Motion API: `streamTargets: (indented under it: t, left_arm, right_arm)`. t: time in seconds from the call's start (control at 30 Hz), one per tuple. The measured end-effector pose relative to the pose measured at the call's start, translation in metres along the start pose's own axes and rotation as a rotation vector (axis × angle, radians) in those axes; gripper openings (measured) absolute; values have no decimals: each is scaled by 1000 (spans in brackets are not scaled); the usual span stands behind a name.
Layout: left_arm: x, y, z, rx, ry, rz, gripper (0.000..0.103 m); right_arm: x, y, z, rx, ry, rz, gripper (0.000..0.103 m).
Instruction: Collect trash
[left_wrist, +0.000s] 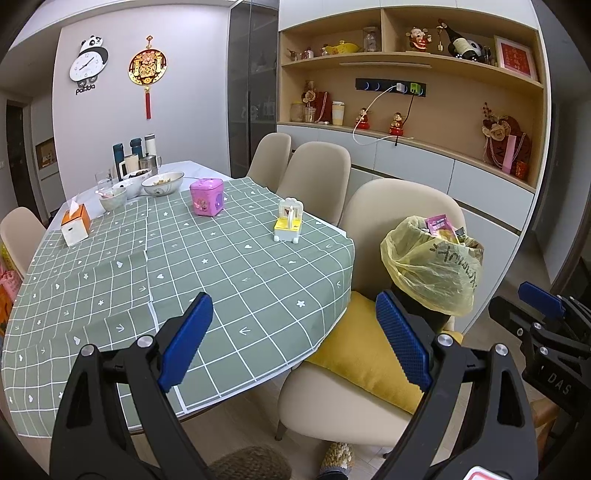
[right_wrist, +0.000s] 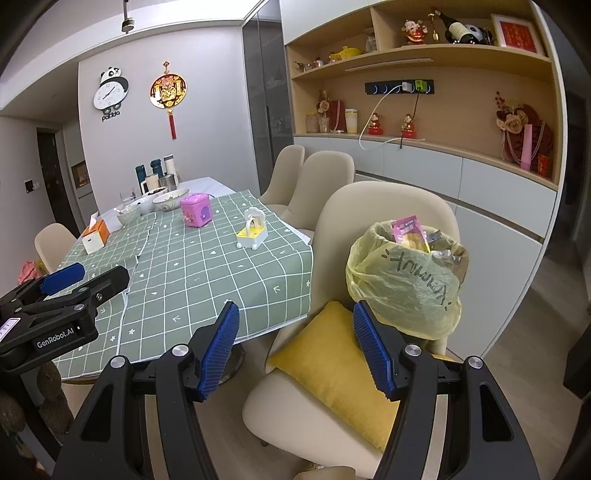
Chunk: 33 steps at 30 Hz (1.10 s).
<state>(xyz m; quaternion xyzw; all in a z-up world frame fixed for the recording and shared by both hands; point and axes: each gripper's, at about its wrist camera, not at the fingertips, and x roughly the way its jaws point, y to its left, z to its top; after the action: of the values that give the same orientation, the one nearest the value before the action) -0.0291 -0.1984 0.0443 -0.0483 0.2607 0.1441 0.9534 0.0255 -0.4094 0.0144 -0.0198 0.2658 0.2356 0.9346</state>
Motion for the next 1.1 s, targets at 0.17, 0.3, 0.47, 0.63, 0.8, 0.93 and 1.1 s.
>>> streamTargets:
  t: [0.17,0.3,0.47,0.63,0.8,0.93,1.1]
  left_arm:
    - [0,-1,0,2,1,-9,85]
    - [0,-2,1,4,-1,-14,85]
    - [0,-3,0,8,2,-17,85]
    - [1,-5,0,7,1,-17,85]
    - [0,-7,1,15,0,-17,85]
    - [0,-9,1,13,-1,-18,85]
    - [0,-10,1,19,-3,-16,85]
  right_arm:
    - [-2,0,1,2,-5,-8,61]
    - [-3,1,1,3,-5,-9,61]
    - [-4,1,1,4,-4,-9,61]
    - [-3,1,1,2,-5,-10,61]
    - [-4,1,1,6,-4,-11,61]
    - [-4,2,-1,8,-3,-16,61]
    - [-5,2,-1,14,-2,-19,61]
